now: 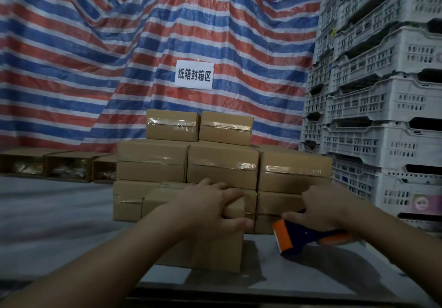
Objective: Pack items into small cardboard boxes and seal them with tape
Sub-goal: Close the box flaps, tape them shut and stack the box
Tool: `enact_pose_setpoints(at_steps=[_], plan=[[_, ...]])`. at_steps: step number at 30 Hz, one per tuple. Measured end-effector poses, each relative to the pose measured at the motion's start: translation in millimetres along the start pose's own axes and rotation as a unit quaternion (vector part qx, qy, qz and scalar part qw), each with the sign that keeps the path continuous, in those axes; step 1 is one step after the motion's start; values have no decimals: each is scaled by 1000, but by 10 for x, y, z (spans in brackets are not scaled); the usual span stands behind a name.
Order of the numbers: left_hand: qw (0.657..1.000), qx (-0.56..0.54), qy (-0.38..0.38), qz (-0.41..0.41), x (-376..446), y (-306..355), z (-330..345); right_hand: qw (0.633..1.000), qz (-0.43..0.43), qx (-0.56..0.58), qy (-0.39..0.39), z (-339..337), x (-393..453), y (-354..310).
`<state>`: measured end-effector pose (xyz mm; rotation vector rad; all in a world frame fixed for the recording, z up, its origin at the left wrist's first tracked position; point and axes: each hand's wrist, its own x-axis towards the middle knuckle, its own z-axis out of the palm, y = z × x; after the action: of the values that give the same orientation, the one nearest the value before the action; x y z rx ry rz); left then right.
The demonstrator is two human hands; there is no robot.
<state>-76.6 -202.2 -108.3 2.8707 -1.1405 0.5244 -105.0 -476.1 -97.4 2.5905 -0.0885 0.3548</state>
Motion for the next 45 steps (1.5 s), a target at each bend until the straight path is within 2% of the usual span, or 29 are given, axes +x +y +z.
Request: enact_pose_setpoints(at_steps=[4, 6, 9, 11, 14, 15, 17, 19, 21, 27, 29, 31, 33, 35, 37, 45], plan=[[1000, 4, 3, 0, 2, 0, 19, 984, 39, 163, -56, 148, 38, 142], [1000, 8, 6, 0, 3, -7, 19, 955, 50, 282, -70, 196, 45, 195], [1000, 9, 10, 2, 7, -6, 20, 894, 103, 432, -61, 254, 7, 295], [1000, 10, 11, 4, 5, -3, 20, 863, 124, 487, -49, 327, -9, 348], [1000, 5, 18, 7, -5, -6, 18, 841, 139, 523, -24, 392, -73, 340], [1000, 4, 20, 7, -6, -4, 17, 841, 143, 523, -8, 413, -98, 336], [1000, 4, 20, 7, -6, 1, 17, 864, 123, 485, 54, 493, -153, 321], [1000, 6, 18, 6, 2, 6, 18, 903, 96, 395, 138, 612, -212, 302], [1000, 6, 17, 4, 9, 1, 18, 935, 92, 289, 184, 727, -275, 252], [1000, 4, 15, 6, 13, 7, 24, 959, 77, 258, 87, 824, -434, 63], [1000, 3, 14, 6, 12, 4, 25, 973, 93, 193, 88, 735, -426, 43], [1000, 4, 13, 4, 19, 1, 30, 973, 112, 150, 133, 566, -405, 18], [1000, 6, 14, 4, 24, -1, 37, 943, 110, 249, 190, 344, -353, -36], [1000, 5, 15, 5, 27, -6, 43, 869, 86, 437, 216, 61, -261, -140], [1000, 5, 14, 6, 29, -11, 46, 806, 85, 553, 193, -189, -81, -278], [1000, 14, 9, 9, 16, 7, 24, 612, -2, 767, 192, -807, 535, -986]])
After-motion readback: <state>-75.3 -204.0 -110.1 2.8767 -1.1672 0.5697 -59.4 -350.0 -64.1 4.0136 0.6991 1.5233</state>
